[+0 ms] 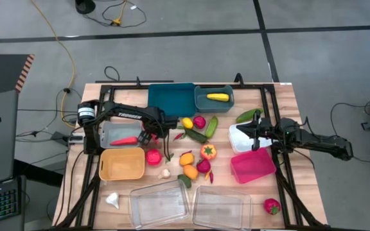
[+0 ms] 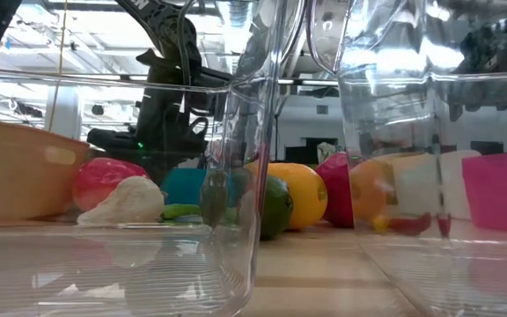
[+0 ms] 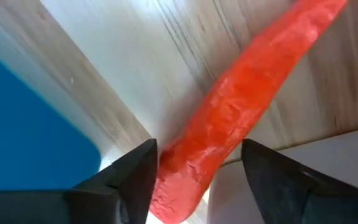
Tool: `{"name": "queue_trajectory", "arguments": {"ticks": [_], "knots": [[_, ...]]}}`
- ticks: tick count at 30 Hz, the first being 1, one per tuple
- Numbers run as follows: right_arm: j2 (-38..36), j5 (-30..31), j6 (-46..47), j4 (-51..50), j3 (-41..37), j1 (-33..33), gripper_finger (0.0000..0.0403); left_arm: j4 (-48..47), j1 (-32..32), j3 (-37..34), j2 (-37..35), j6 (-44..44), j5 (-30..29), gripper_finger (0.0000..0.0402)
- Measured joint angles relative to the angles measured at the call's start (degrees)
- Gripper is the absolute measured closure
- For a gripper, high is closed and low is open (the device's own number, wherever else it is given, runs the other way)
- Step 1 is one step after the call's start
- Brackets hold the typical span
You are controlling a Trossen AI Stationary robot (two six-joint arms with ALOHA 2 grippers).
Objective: Sort produce into baskets
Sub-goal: Put the red chili pepper into the gray bin
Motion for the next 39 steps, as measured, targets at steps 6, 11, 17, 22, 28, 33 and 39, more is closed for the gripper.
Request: {"name": "queue_trajectory", "arguments": {"ticks": [6,11,17,22,28,33,39], "knots": [[0.00,0.00,0.00,0.00,0.00,0.00,0.0359,0.68,0.08,-1.14,-0.19,-0.05,0.23,0.0257],[0.01,0.00,0.02,0.00,-0.01,0.00,0.0359,0.65,0.10,-0.87,-0.13,-0.16,-0.68,0.0294],[0.01,0.00,0.00,0.00,0.00,0.00,0.0359,-0.40,0.10,2.36,-0.03,-0.55,-0.32,0.0298],[0.02,0.00,0.01,0.00,0.00,0.00,0.0359,-4.32,0.08,7.77,-0.03,-1.53,-0.35,0.0295],[0.02,0.00,0.01,0.00,-0.01,0.00,0.0359,-14.99,-0.66,15.94,-0.03,-7.25,1.56,0.0294],[0.02,0.00,0.00,0.01,-0.01,0.00,0.0359,-23.73,-2.13,22.93,-0.67,-12.37,4.31,0.0294],[0.02,0.00,0.00,0.00,0.00,0.00,0.0359,-24.92,-3.40,23.00,-7.21,-18.59,6.82,0.0295]]}}
